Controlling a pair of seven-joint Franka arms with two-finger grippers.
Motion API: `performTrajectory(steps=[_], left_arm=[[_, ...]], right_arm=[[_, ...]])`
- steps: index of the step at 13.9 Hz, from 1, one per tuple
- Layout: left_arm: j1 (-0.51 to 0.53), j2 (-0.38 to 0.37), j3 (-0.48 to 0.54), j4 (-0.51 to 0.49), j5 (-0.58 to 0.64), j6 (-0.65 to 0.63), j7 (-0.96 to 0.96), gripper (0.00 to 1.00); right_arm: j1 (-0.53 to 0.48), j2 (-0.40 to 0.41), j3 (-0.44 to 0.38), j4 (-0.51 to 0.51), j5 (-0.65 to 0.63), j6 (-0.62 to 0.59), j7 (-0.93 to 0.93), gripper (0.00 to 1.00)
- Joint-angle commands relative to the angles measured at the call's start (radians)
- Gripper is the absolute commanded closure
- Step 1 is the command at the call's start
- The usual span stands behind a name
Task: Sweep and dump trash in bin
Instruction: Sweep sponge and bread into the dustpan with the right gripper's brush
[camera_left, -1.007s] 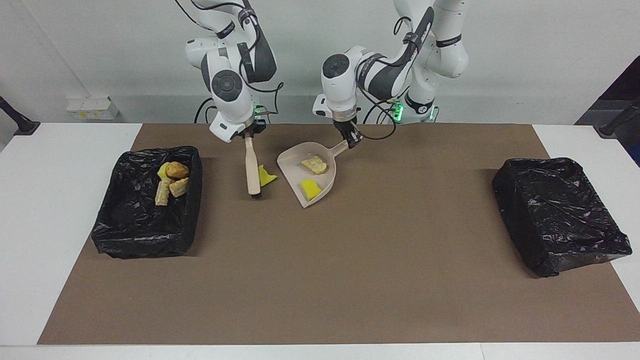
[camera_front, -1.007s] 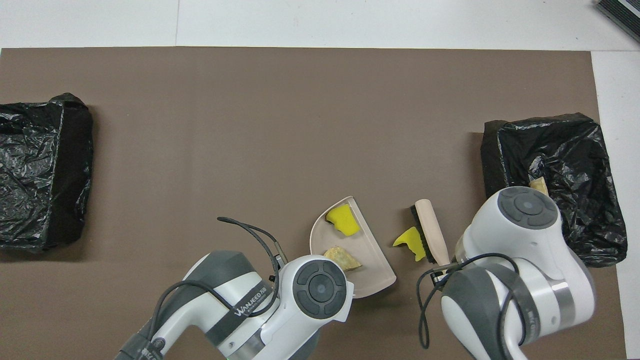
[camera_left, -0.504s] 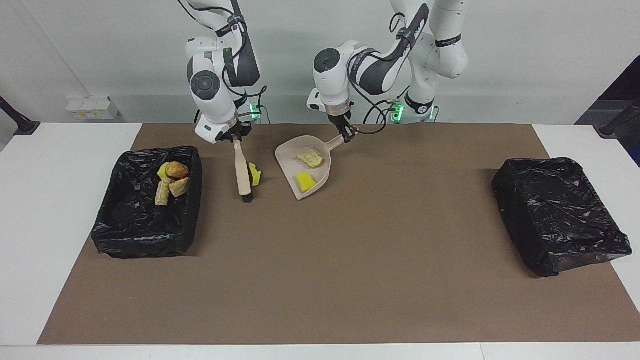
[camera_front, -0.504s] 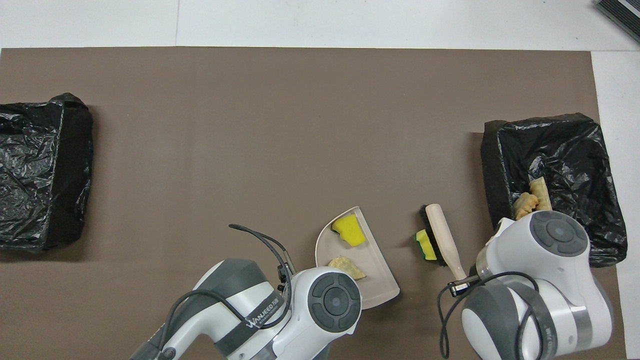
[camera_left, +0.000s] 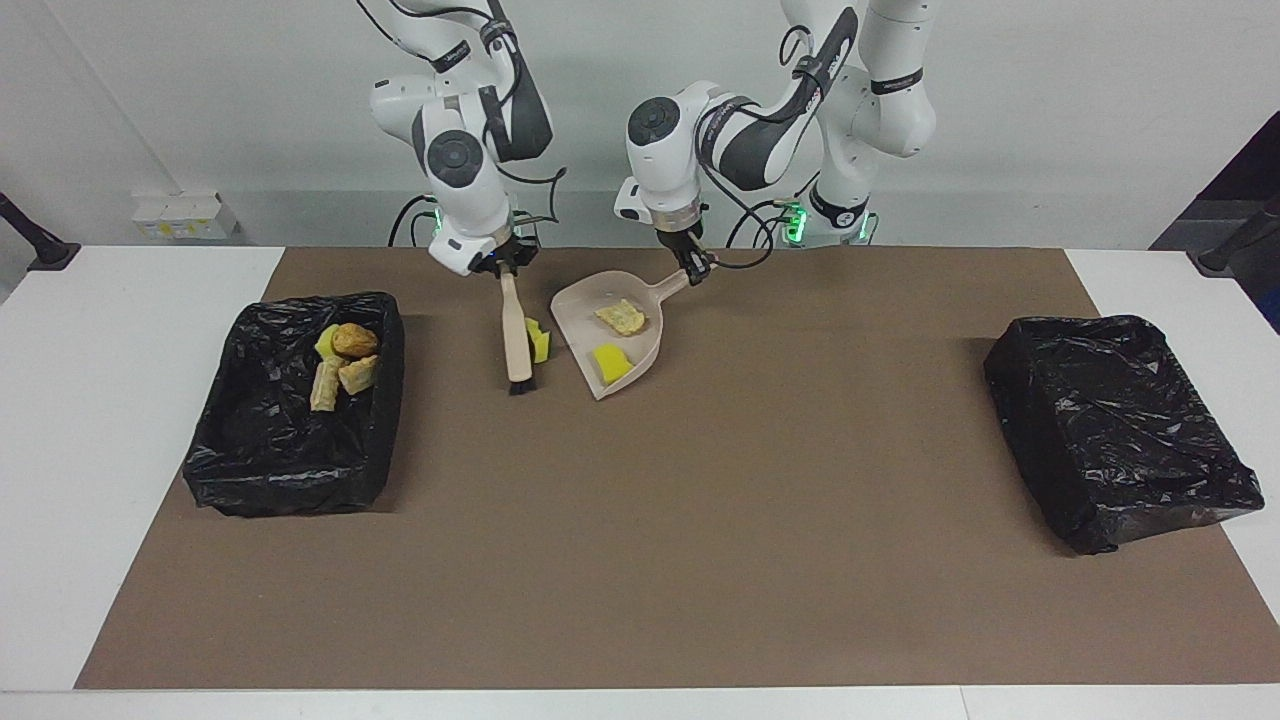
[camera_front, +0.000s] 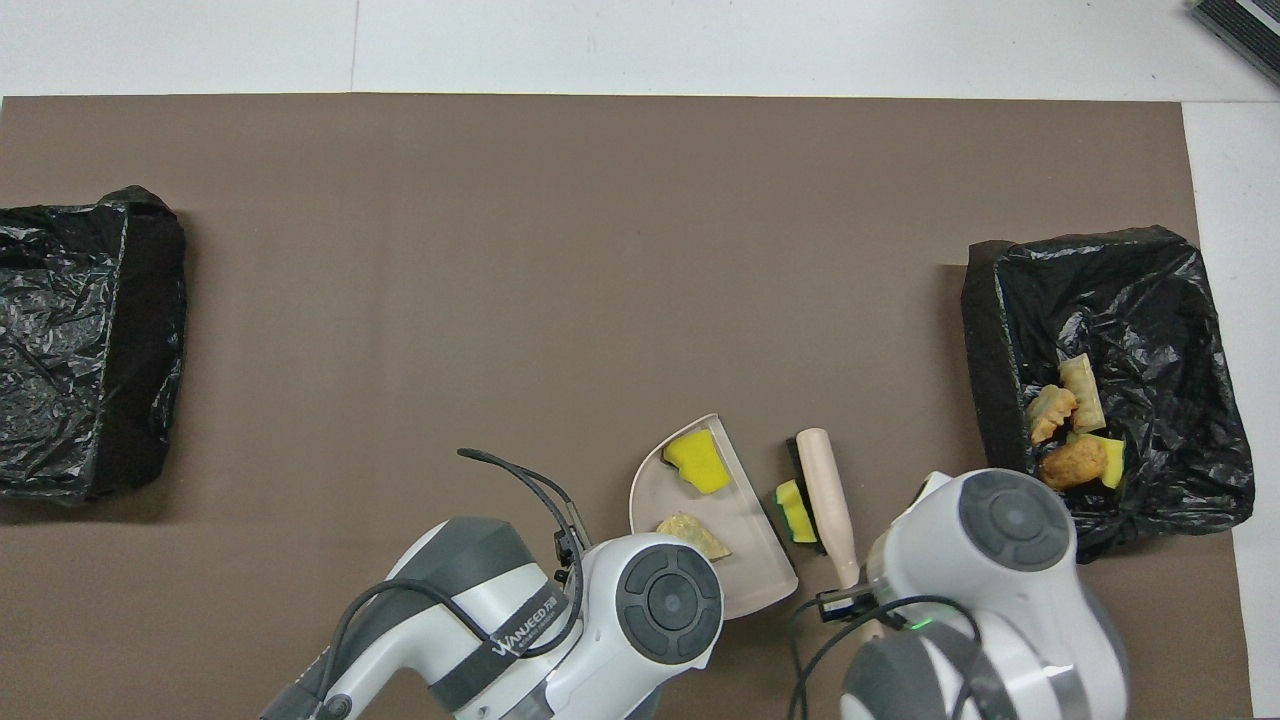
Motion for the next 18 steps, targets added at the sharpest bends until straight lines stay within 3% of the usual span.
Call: performTrajectory(steps=[1, 6, 11, 14, 18], left_arm=[[-0.013, -0.013, 0.009, 0.001, 0.006, -0.028, -0.010, 1.00], [-0.010, -0.012, 0.009, -0.005, 0.006, 0.009, -0.007, 1.00], [0.004, -0.016, 0.010, -0.040, 0.006, 0.107, 0.010, 1.00], [0.039, -0.022, 0.010, -0.042, 0.006, 0.127, 0.094, 1.00], [0.100, -0.111, 0.016, -0.100, 0.009, 0.101, 0.183, 1.00]], right_arm=[[0.111, -0.027, 0.004, -0.015, 0.057, 0.037, 0.143, 1.00], [0.114, 0.066, 0.011, 0.163, 0.062, 0.007, 0.235, 1.00], [0.105, 0.074, 0.014, 0.294, 0.018, -0.097, 0.217, 1.00], [0.058, 0.065, 0.002, 0.396, 0.007, -0.159, 0.087, 1.00], [0.047, 0.065, 0.004, 0.414, -0.047, -0.146, 0.053, 1.00]])
